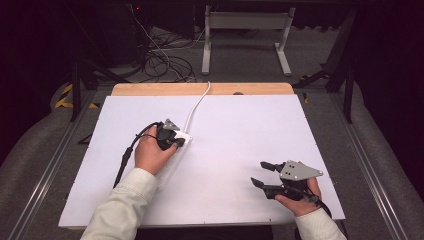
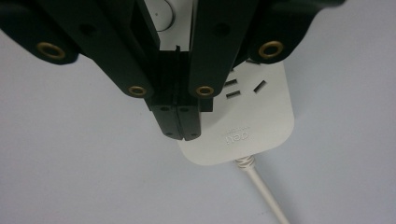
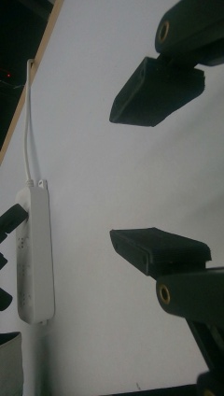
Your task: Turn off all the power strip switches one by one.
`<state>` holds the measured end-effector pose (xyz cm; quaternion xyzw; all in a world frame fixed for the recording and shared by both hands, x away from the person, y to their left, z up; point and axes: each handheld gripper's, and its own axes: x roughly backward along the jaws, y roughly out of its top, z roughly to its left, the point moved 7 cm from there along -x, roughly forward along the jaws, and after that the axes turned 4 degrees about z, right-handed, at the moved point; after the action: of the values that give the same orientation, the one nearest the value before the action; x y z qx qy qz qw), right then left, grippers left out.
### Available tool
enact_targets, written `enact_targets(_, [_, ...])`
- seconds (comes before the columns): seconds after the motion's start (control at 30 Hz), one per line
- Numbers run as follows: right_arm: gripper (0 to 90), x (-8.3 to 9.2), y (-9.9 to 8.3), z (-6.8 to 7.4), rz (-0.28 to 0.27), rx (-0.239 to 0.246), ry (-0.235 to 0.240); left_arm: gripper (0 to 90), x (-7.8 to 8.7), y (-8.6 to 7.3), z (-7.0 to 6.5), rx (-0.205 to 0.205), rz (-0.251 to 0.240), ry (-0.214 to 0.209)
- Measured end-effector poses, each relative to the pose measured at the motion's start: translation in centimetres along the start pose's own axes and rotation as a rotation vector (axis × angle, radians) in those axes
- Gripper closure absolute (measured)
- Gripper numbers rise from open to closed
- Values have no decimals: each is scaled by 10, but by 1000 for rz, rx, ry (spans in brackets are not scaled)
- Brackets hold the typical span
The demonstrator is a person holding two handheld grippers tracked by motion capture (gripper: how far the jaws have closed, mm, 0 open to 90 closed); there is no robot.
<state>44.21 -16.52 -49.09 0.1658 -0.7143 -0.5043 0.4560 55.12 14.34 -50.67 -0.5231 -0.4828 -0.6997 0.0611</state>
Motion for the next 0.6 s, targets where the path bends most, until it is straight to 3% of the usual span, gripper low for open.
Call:
enact_targets(0.3, [385,0,0,0,1,2,2,900,-1,-1,0,18,-1,-11])
enact_targets(0.53, [385,0,-1,-1,1,1,0,900,3,3,-2,-13,-13,43])
enact_targets(0.6, [385,0,-1,-1,1,-3,0,900,9,8,-7,10,-71,0])
